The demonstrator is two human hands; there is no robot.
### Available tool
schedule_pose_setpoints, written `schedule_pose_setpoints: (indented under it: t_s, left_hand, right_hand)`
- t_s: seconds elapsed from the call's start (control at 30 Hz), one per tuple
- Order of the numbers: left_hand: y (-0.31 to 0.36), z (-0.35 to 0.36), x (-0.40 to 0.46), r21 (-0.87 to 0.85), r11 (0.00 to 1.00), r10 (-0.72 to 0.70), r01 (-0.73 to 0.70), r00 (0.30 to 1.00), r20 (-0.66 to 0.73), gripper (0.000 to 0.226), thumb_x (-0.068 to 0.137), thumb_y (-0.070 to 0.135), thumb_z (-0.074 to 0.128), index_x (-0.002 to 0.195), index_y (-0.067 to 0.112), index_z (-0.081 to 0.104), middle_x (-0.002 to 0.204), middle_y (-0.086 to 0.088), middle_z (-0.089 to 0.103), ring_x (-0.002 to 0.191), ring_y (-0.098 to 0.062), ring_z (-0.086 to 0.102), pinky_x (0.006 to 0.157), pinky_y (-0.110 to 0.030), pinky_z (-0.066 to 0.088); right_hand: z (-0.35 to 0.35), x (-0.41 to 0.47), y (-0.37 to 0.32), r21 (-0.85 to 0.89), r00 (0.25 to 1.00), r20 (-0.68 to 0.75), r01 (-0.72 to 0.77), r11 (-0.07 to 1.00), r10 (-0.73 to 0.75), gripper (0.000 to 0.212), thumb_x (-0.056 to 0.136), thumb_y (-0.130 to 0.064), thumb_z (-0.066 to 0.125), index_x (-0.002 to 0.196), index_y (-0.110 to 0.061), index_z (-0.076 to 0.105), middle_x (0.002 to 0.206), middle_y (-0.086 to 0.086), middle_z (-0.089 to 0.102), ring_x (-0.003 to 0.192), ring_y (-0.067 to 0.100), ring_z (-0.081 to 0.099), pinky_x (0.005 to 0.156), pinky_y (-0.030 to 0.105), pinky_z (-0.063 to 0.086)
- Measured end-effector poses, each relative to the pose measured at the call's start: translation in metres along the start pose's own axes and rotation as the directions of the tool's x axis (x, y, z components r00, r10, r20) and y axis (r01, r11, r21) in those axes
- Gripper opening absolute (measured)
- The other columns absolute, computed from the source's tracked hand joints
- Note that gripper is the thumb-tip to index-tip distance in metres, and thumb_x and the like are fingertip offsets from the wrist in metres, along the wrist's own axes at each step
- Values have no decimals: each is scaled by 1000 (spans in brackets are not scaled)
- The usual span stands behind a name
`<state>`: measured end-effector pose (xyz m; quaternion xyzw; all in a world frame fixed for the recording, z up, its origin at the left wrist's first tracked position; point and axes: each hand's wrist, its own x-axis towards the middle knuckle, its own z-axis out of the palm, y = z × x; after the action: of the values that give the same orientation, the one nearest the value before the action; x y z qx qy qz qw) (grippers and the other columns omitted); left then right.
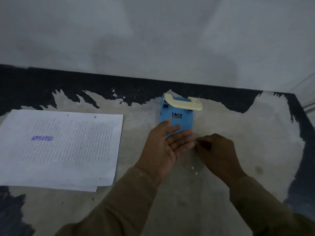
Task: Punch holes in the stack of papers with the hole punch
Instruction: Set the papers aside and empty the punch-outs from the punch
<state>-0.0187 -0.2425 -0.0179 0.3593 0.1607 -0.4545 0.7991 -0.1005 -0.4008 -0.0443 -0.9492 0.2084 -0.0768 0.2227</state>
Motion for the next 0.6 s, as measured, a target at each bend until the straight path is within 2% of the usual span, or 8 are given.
schedule_pose_setpoints:
  t_s: [0.03,0.17,0.3,0.47,0.53,0.6]
  left_hand:
    - [-6,-5,-3,-29,999,-21,21,1000,2,50,92,40,54,124,1,54,113,-26,70,105,-37,69,93,-47,55]
    - [-23,-20,-11,-149,986,-70,72,997,18,59,89,44,53,125,-3,54,118,-28,67,112,-39,65,98,-48,50]
    - [-30,-28,-12,-173,980,-94,100,995,38,64,89,50,50,126,-3,54,120,-27,66,113,-37,65,99,-48,49]
    - [-37,-33,-10,-181,976,-112,118,993,40,69,88,54,51,127,-3,54,122,-27,66,114,-37,64,101,-49,48]
    - [-39,-33,-9,-198,972,-120,127,992,45,71,87,54,52,128,-3,53,122,-28,65,114,-38,64,100,-50,49]
    - [-41,-32,-9,-224,966,-122,131,991,56,72,87,55,52,129,-4,52,124,-28,64,115,-38,63,98,-49,50]
  right_hand:
    - [1,0,-2,-6,1000,-1,7,1000,-7,18,82,-22,72,97,-12,77,87,8,74,70,7,52,70,15,36]
    - [6,1,-9,-27,1000,-24,-6,1000,6,15,84,-22,71,90,-11,78,82,9,75,73,17,65,69,19,41]
    - [8,1,-14,-75,999,-35,-24,997,22,15,87,-20,66,84,-11,78,79,9,75,72,21,67,67,22,43]
    - [5,2,-14,-106,998,23,-64,992,67,20,92,-19,60,97,-11,77,92,9,76,84,20,67,73,16,37]
    - [4,4,-14,-97,996,60,-66,993,72,21,93,-15,56,98,-8,75,95,11,75,87,22,67,82,23,47]
    - [4,4,-14,-132,993,97,-55,990,68,23,95,-11,51,100,-6,73,98,14,72,90,25,65,86,33,49]
